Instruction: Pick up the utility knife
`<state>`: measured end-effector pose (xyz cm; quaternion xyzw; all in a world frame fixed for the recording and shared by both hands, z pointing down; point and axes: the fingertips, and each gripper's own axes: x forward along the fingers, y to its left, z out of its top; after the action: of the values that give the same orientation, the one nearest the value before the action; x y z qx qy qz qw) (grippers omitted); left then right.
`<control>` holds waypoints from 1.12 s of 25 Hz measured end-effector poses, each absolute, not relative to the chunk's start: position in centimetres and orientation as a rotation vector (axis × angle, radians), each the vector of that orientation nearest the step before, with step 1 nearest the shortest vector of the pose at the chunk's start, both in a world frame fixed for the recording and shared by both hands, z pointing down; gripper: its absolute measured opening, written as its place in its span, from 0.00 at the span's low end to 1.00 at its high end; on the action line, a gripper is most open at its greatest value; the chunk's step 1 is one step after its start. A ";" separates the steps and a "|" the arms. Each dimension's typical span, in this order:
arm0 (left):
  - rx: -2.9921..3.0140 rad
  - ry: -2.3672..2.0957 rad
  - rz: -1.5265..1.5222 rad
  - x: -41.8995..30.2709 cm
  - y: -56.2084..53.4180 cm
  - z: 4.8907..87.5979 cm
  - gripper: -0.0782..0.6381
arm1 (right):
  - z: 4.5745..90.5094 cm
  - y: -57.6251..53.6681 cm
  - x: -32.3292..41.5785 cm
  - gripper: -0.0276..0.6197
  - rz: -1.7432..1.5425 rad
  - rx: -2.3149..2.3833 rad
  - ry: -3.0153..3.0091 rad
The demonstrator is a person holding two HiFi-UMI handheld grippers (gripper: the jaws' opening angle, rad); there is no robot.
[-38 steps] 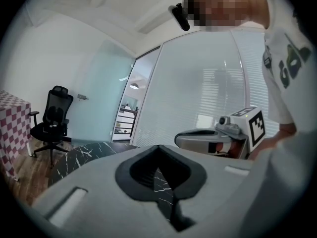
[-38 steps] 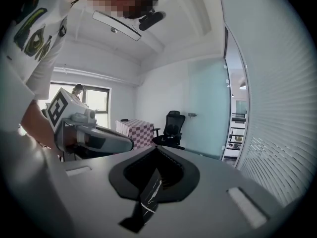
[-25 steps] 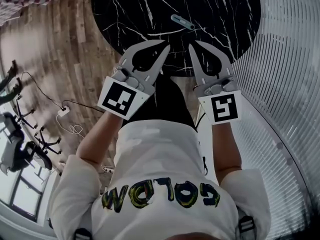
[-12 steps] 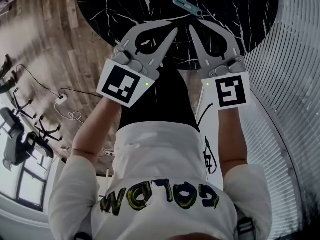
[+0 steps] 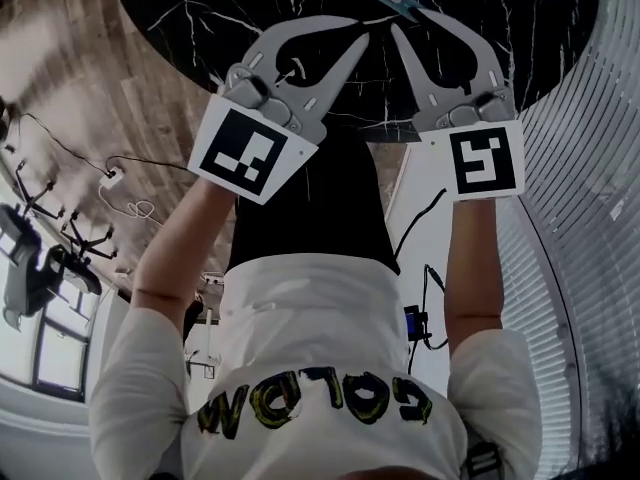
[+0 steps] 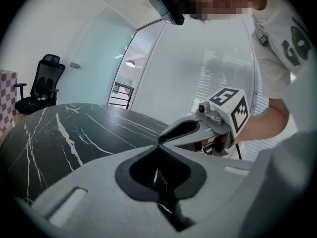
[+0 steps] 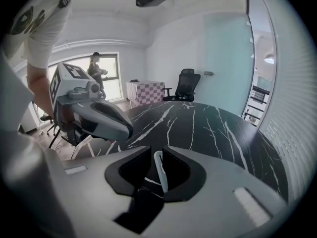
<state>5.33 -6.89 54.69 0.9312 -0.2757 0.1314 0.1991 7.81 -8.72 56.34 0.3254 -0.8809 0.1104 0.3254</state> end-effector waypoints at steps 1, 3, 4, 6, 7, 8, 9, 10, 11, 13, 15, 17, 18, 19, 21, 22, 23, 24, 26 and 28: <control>2.604 -0.761 0.366 5.5 -6.9 55.1 0.11 | 57.0 -8.8 7.9 0.16 0.282 0.832 -2.295; 2.597 -0.748 0.362 5.8 -6.9 55.9 0.11 | 58.3 -8.9 7.9 0.19 0.285 0.784 -2.266; 2.593 -0.743 0.361 5.9 -6.9 56.2 0.11 | 59.0 -8.9 8.0 0.22 0.296 0.765 -2.253; 2.592 -0.733 0.358 6.1 -7.0 56.8 0.11 | 60.2 -9.1 8.0 0.26 0.309 0.750 -2.234; 2.591 -0.728 0.359 6.2 -7.0 57.1 0.11 | 60.8 -9.2 8.1 0.27 0.308 0.746 -2.223; 2.590 -0.724 0.362 6.2 -7.1 57.4 0.11 | 61.4 -9.3 8.2 0.28 0.307 0.745 -2.212; 2.588 -0.724 0.364 6.2 -7.3 57.7 0.11 | 62.0 -9.4 8.2 0.29 0.307 0.743 -2.202; 2.585 -0.725 0.364 6.2 -7.5 58.0 0.11 | 62.5 -9.5 8.3 0.29 0.309 0.737 -2.194; 2.582 -0.729 0.363 6.2 -7.6 58.3 0.11 | 62.9 -9.6 8.4 0.30 0.311 0.731 -2.188; 2.575 -0.735 0.359 6.4 -7.7 58.5 0.11 | 63.2 -9.7 8.7 0.30 0.313 0.721 -2.181; 2.575 -0.735 0.361 6.8 -7.5 58.2 0.11 | 63.0 -9.6 9.2 0.31 0.308 0.715 -2.175; 2.576 -0.724 0.362 7.1 -7.2 57.9 0.11 | 62.8 -9.5 9.4 0.31 0.310 0.706 -2.165; 2.577 -0.718 0.362 6.9 -7.2 58.0 0.11 | 63.0 -9.6 9.3 0.31 0.316 0.700 -2.158; 2.576 -0.716 0.363 6.5 -7.3 58.2 0.11 | 63.3 -9.8 9.0 0.31 0.325 0.695 -2.152; 2.572 -0.728 0.362 5.8 -7.8 58.5 0.11 | 63.7 -10.1 8.6 0.31 0.345 0.690 -2.154; 2.564 -0.739 0.358 5.7 -8.0 58.5 0.11 | 63.6 -10.1 8.6 0.31 0.352 0.689 -2.161; 2.555 -0.751 0.354 5.6 -8.2 58.4 0.11 | 63.5 -10.1 8.8 0.30 0.357 0.687 -2.169; 2.548 -0.761 0.351 5.6 -8.4 58.5 0.11 | 63.5 -10.1 8.9 0.28 0.363 0.683 -2.175; 2.551 -0.773 0.352 5.4 -8.7 58.6 0.11 | 63.6 -10.1 8.9 0.27 0.372 0.664 -2.178; 2.559 -0.781 0.355 5.0 -8.7 58.8 0.11 | 64.1 -10.1 8.5 0.27 0.379 0.634 -2.177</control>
<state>5.04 -8.72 58.78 0.9250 -0.2822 0.1282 0.2198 8.53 -10.06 64.09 0.2518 -0.8642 0.1505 0.4087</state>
